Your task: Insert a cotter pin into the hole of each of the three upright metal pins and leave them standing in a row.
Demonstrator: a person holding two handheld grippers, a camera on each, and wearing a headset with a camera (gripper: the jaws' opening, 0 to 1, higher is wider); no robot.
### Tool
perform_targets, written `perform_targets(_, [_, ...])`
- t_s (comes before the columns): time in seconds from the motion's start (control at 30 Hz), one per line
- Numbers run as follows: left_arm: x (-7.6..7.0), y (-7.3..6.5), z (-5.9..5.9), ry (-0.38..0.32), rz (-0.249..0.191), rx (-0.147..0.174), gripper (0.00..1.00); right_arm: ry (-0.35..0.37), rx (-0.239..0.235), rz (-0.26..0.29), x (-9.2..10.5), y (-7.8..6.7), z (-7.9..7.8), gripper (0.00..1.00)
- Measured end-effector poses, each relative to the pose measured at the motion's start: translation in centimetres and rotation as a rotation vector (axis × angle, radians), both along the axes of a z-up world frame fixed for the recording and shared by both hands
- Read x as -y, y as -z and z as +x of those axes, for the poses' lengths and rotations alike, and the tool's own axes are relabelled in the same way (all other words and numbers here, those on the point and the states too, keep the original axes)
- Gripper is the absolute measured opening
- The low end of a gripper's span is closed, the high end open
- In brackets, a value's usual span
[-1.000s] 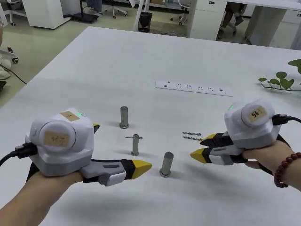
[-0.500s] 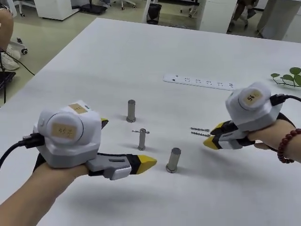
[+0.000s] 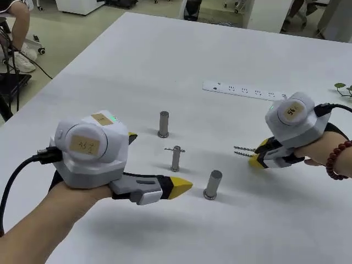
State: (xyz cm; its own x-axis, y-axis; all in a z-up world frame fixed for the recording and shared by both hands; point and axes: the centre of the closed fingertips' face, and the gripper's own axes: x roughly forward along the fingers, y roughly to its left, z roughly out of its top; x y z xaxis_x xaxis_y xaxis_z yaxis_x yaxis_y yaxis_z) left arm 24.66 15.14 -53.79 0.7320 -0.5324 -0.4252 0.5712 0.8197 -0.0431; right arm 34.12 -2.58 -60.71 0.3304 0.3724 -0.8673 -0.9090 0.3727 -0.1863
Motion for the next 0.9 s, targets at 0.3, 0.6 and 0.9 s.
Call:
perform_targets(0.3, [0.0, 0.18, 0.08, 0.008, 0.014, 0.002, 0.88, -0.006, -0.082, -0.001, 0.02, 0.35, 0.64, 0.1])
perform_targets(0.6, [0.16, 0.35, -0.01, 0.016, 0.015, -0.005, 0.87, -0.017, -0.158, -0.03, 0.14, 0.54, 0.54, 0.03])
perform_targets(0.9, [0.45, 0.47, -0.11, 0.024, 0.017, -0.013, 0.85, -0.03, -0.127, -0.059, 0.24, 0.68, 0.47, 0.0])
